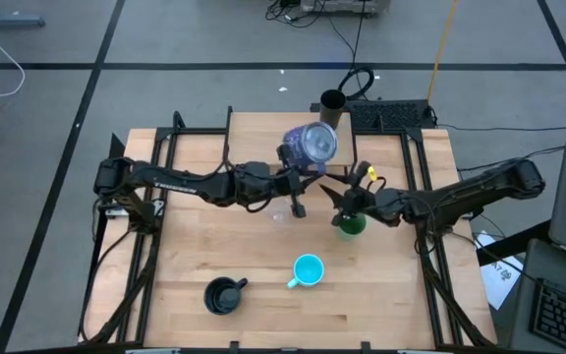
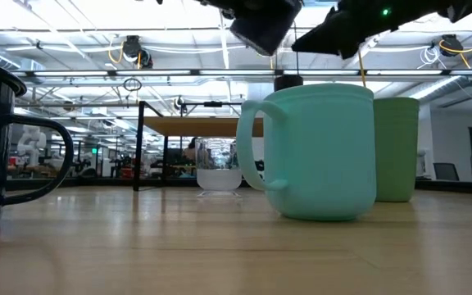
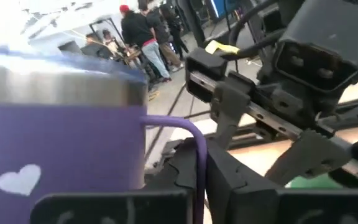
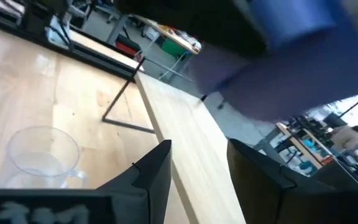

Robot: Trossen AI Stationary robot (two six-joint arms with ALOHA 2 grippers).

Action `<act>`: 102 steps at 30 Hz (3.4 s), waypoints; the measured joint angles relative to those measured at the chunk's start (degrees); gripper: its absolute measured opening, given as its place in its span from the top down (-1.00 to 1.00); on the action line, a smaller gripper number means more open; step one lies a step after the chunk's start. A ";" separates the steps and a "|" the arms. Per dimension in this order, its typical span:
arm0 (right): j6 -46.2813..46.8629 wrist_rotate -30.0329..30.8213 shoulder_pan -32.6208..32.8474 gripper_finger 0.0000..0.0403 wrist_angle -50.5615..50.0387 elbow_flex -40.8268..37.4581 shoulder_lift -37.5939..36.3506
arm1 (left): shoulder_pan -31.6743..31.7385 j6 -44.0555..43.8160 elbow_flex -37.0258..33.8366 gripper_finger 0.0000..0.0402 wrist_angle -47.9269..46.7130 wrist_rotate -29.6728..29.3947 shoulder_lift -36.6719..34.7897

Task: Stack small to large cups/mugs on shelf
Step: Put the blue mug on the shelf

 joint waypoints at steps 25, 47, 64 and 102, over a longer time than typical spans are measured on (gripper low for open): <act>16.00 -0.21 11.85 0.26 -25.70 -0.07 -15.62 | 16.30 -7.55 -0.07 0.96 -7.02 36.99 -18.17; 19.01 -0.23 15.32 0.26 -36.20 -0.07 -25.83 | 26.37 -23.39 -0.13 0.97 13.81 45.60 -4.20; 21.04 -0.24 15.32 0.26 -39.45 -0.07 -26.69 | 27.65 -28.12 -7.10 0.97 16.28 33.47 -3.29; 18.66 -0.26 15.29 0.26 -39.32 -0.07 -26.69 | 21.33 -32.40 -9.59 0.97 26.29 3.61 6.83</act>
